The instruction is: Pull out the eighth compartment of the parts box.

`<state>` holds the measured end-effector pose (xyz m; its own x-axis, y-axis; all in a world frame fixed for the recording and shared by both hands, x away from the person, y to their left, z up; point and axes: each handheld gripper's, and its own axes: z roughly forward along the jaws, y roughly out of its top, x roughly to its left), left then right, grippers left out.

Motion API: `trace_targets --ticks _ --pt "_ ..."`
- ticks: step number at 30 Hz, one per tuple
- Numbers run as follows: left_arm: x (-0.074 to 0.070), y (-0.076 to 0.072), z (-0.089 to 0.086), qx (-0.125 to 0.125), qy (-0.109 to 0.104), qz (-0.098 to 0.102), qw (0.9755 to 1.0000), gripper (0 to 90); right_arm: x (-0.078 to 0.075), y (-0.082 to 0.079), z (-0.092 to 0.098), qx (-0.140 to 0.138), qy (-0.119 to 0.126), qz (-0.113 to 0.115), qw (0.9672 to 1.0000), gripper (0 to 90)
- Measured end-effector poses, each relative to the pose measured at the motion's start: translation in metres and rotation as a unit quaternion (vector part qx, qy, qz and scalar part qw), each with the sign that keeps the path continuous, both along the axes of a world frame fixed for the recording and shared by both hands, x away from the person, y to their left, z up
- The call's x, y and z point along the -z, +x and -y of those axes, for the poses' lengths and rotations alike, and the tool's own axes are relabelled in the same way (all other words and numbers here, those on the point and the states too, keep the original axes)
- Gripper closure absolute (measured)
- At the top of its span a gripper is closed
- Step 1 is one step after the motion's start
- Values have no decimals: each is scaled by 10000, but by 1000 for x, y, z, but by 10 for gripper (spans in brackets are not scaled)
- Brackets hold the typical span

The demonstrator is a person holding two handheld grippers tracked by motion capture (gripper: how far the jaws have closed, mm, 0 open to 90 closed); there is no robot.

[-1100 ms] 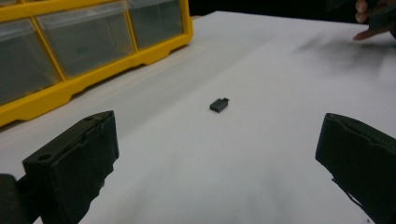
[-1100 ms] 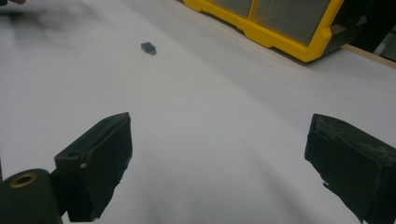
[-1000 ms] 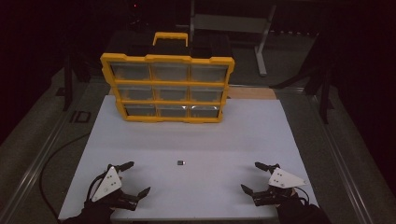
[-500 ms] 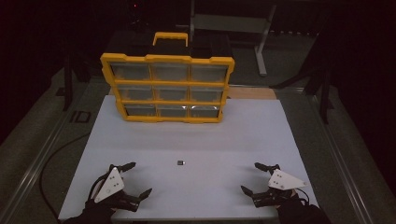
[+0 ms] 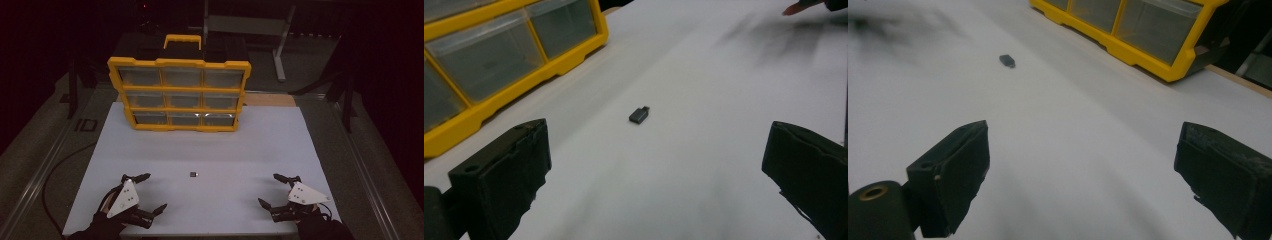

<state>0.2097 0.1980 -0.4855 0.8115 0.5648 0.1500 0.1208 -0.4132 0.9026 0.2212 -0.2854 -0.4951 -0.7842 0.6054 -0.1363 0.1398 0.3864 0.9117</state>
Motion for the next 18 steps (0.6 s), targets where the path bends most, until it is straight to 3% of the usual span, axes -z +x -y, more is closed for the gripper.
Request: trace_targets --ticks 12,18 --pt "-23 6 5 98 105 230 9996 0 -1 -1 -1 26 -1 63 10000 77" --pt "-33 12 8 157 39 330 9993 0 -1 -1 -1 18 -24 76 10000 78"
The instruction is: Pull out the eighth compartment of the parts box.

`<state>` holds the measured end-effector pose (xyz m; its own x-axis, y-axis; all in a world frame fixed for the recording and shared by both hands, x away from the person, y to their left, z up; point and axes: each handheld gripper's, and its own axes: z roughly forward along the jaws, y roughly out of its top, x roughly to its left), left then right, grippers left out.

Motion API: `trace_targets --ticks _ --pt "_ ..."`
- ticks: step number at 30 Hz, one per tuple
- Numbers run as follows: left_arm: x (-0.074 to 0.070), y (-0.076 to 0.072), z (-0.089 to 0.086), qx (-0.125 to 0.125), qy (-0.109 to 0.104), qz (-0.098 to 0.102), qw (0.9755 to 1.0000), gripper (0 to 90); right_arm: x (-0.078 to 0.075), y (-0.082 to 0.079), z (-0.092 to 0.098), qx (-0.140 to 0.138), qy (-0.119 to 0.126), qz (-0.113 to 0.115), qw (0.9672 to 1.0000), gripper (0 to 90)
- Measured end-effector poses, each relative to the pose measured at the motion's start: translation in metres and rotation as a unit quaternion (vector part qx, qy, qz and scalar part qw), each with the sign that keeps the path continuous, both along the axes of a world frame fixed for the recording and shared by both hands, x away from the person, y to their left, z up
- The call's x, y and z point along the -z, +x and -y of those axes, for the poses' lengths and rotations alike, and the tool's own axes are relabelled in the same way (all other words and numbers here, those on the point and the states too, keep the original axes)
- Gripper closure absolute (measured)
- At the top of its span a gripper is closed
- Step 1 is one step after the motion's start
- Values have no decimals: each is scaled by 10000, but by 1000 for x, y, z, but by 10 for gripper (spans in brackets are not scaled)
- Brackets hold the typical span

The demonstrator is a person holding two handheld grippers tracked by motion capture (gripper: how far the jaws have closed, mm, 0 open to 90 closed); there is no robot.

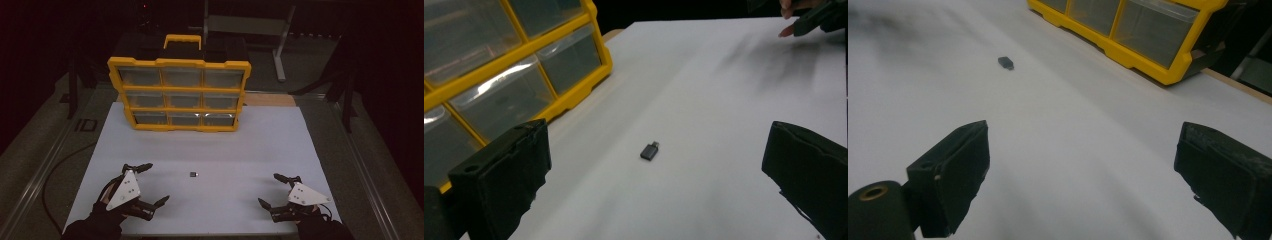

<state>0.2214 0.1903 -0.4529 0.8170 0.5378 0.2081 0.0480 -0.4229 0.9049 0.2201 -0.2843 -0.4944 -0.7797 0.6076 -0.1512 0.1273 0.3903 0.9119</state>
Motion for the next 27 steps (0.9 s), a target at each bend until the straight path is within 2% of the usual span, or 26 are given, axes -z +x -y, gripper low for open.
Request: trace_targets --ticks 7,11,17,27 --pt "-11 8 3 52 87 103 9999 0 0 0 0 -10 -3 -12 10000 78" --pt "-19 13 6 43 65 171 9998 0 1 0 0 -17 -11 -21 10000 77" --pt "-30 21 15 133 273 306 9991 0 1 0 -1 -28 -18 -15 10000 78" --pt "-37 38 29 271 434 388 9979 0 1 0 -1 -60 -17 -58 10000 78"
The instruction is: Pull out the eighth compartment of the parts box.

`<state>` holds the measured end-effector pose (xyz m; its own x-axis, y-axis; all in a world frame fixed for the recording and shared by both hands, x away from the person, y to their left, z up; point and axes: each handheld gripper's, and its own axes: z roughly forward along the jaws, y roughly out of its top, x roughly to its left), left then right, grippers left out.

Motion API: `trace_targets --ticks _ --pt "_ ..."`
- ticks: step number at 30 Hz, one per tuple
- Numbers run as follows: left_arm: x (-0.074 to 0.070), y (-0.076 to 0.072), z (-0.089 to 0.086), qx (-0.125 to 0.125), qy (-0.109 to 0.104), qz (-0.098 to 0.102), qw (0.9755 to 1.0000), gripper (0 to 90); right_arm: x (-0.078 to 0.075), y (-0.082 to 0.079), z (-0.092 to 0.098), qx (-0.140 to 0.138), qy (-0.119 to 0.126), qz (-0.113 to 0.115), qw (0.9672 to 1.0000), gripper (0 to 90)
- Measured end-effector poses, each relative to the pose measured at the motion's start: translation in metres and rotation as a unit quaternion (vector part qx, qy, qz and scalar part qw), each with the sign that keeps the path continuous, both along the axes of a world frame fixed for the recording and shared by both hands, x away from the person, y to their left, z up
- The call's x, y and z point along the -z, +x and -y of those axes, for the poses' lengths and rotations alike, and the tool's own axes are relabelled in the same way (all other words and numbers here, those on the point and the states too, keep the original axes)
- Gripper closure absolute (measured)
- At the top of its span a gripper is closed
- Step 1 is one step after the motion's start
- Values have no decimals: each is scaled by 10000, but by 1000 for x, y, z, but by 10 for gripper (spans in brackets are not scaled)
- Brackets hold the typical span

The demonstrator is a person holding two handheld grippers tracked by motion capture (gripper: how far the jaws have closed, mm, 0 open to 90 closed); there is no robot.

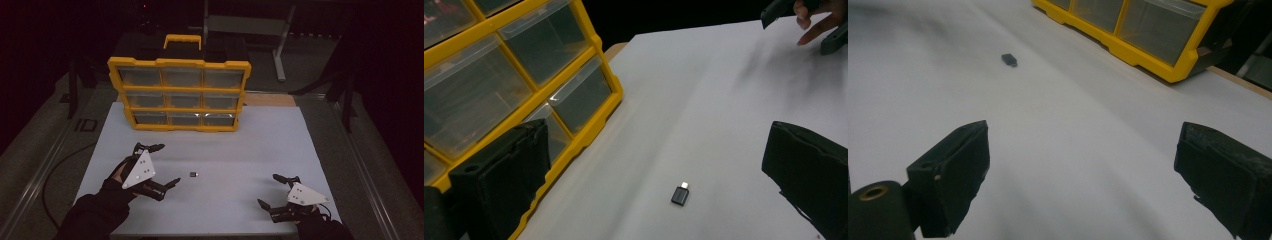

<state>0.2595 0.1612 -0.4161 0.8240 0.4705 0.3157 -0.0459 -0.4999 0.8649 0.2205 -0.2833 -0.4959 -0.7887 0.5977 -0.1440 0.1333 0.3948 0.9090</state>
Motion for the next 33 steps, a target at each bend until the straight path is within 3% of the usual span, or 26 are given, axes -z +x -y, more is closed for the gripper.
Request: trace_targets --ticks 6,8,13,24,33 --pt "-3 8 6 10 96 23 10000 0 0 0 0 -2 2 -15 10000 78" --pt "-5 10 8 -29 60 -46 10000 0 0 0 0 -4 2 -26 10000 78" --pt "-7 17 12 -67 64 7 10000 0 1 0 -1 -12 17 -37 10000 78" --pt "-6 32 25 -229 402 176 9988 0 1 0 -1 -21 19 -48 10000 78" --pt "-9 44 33 -266 749 396 9961 0 1 0 -2 -2 32 -79 10000 78"
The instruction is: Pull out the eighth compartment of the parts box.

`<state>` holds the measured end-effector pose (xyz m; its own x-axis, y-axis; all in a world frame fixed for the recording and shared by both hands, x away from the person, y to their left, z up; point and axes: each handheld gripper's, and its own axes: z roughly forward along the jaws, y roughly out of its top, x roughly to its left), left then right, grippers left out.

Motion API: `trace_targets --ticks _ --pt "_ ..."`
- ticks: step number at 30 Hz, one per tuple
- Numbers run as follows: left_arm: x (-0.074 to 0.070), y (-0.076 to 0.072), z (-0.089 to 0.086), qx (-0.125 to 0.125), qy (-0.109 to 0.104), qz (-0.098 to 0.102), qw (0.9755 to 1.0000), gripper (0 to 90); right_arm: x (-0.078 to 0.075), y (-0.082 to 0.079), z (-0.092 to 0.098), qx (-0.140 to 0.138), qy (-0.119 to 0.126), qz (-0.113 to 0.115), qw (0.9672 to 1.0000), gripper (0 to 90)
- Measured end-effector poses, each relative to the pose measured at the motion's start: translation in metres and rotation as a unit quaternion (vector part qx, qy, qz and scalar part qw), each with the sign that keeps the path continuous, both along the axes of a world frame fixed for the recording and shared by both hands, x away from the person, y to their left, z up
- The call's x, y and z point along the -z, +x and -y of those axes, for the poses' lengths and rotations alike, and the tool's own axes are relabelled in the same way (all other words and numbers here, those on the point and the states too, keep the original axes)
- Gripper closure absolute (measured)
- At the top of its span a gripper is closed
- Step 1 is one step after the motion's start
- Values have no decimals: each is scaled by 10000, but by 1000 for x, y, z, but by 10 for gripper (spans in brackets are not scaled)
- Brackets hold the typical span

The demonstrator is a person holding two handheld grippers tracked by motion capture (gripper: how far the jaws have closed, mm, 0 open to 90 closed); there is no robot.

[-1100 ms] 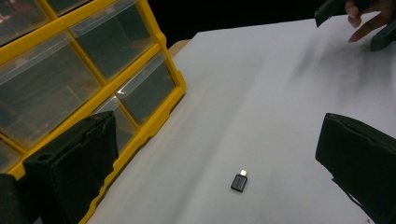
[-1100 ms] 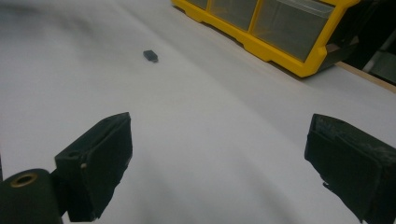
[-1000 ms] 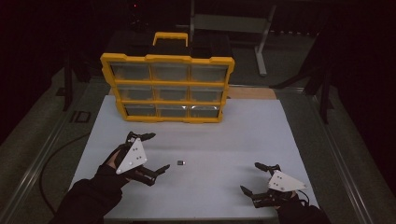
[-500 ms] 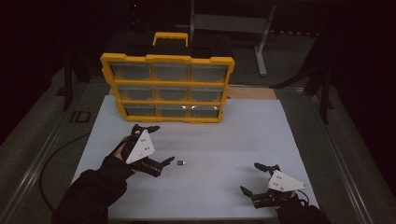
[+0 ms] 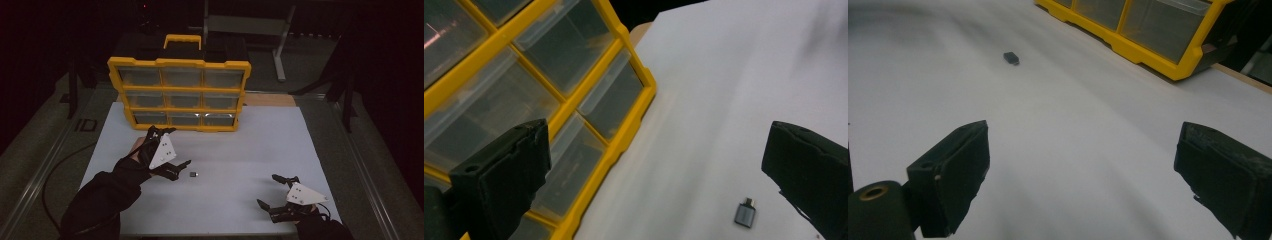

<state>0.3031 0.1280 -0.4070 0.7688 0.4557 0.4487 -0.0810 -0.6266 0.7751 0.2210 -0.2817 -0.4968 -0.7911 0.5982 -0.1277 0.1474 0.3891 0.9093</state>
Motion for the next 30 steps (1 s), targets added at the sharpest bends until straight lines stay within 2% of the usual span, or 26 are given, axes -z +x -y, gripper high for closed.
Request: trace_targets --ticks 3,5,9,11,14,16,20,23,25,26,30 --pt "-2 4 3 43 23 4 10000 0 0 0 0 -1 13 -26 10000 78" --pt "-3 6 6 32 197 110 9997 0 0 0 0 10 9 -28 10000 78" --pt "-2 11 9 118 207 156 9996 0 1 1 0 9 -9 -5 10000 78" --pt "1 13 12 107 359 242 9990 0 1 1 0 4 -3 -21 10000 78" --pt "4 16 13 66 323 230 9992 0 1 1 0 -6 -2 -16 10000 78" --pt "9 20 17 36 507 292 9983 0 1 2 0 -38 -49 0 10000 78" --pt "14 24 20 27 658 349 9972 0 1 2 0 -16 -41 0 10000 78" --pt "17 28 24 16 671 326 9972 0 1 1 0 -11 -41 -6 10000 78" --pt "19 31 25 -33 739 392 9965 0 1 1 0 -24 -54 6 10000 78" --pt "21 33 26 -6 713 339 9969 0 1 1 0 -23 -64 7 10000 78" --pt "28 39 29 -73 916 388 9950 0 1 1 0 -11 -50 -13 10000 78"
